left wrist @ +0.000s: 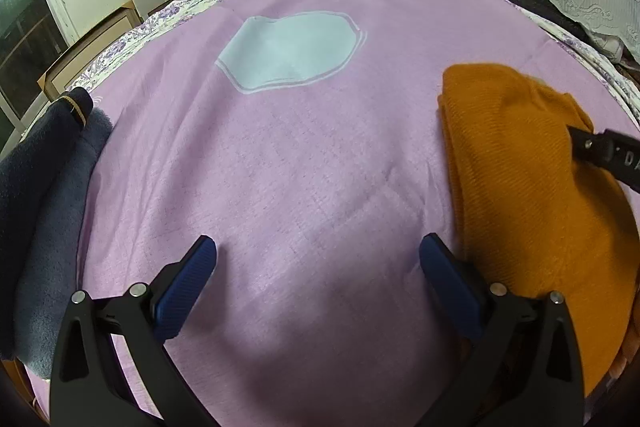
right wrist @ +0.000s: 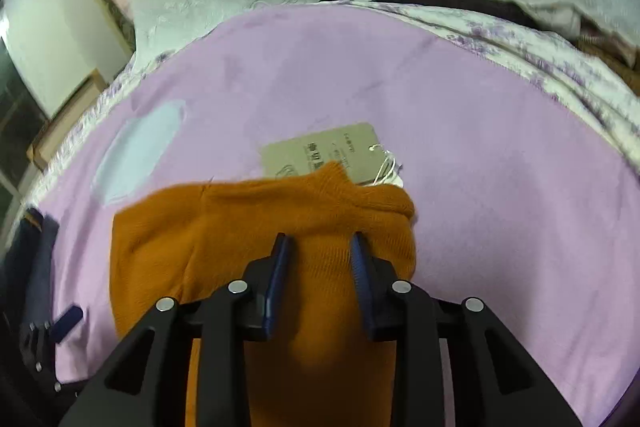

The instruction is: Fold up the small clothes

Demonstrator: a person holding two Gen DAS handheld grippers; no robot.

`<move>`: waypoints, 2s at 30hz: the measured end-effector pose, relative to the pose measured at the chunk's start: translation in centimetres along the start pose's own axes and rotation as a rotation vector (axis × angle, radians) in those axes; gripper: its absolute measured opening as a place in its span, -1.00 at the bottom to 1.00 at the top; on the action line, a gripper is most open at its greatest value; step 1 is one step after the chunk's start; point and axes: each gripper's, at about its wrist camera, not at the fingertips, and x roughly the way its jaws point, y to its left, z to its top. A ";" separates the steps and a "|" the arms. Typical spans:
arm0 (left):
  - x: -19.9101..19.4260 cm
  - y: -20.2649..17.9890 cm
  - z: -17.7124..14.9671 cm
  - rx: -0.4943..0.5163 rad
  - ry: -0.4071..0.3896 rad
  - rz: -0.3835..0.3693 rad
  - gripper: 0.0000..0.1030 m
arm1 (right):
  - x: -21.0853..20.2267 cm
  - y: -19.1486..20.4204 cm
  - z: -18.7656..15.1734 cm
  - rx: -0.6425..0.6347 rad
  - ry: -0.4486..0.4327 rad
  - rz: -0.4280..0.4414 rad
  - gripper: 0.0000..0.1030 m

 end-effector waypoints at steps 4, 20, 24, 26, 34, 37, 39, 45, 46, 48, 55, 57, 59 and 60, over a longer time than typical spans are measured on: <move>0.0 0.1 0.1 -0.003 0.005 -0.008 0.92 | -3.2 0.9 -1.6 -0.058 -0.101 -0.017 -0.36; -0.2 0.4 0.0 -0.017 0.006 -0.040 0.92 | -6.9 -0.9 -9.4 -0.086 -0.114 0.031 0.07; -1.1 0.8 0.1 -0.021 -0.014 -0.058 0.91 | -8.7 -1.1 -10.1 -0.078 -0.200 0.035 0.07; -2.4 1.0 0.0 -0.032 -0.058 -0.081 0.91 | -10.0 -0.8 -10.4 -0.088 -0.269 0.024 0.07; -4.7 -1.0 -0.7 0.045 -0.167 -0.095 0.91 | -10.1 0.7 -10.8 -0.183 -0.277 0.009 -0.02; -3.5 -1.5 -0.8 0.060 -0.136 -0.065 0.92 | -8.9 0.5 -10.8 -0.169 -0.219 -0.011 0.07; -3.1 -1.3 -0.7 0.047 -0.127 -0.064 0.92 | -8.8 0.2 -10.8 -0.153 -0.204 0.004 0.12; -3.8 -0.7 -0.7 0.038 -0.135 -0.093 0.91 | -8.4 -0.8 -10.6 -0.095 -0.187 0.052 0.19; -4.0 -0.6 -0.7 0.035 -0.140 -0.106 0.91 | -8.5 -1.1 -10.6 -0.084 -0.188 0.059 0.20; -4.7 0.0 -0.6 0.017 -0.150 -0.149 0.91 | -8.4 -1.5 -10.5 -0.061 -0.192 0.076 0.20; -6.8 1.4 -0.3 -0.037 -0.195 -0.402 0.91 | -9.0 -3.5 -10.1 0.051 -0.212 0.147 0.46; -6.1 0.6 -0.3 -0.007 -0.155 -0.435 0.91 | -8.9 -4.7 -9.9 0.113 -0.210 0.176 0.47; -4.8 -0.4 -0.4 0.023 -0.085 -0.474 0.91 | -8.6 -5.9 -9.7 0.171 -0.194 0.211 0.47; -4.4 -0.7 -0.4 0.026 -0.059 -0.496 0.91 | -8.3 -6.5 -9.6 0.209 -0.184 0.235 0.47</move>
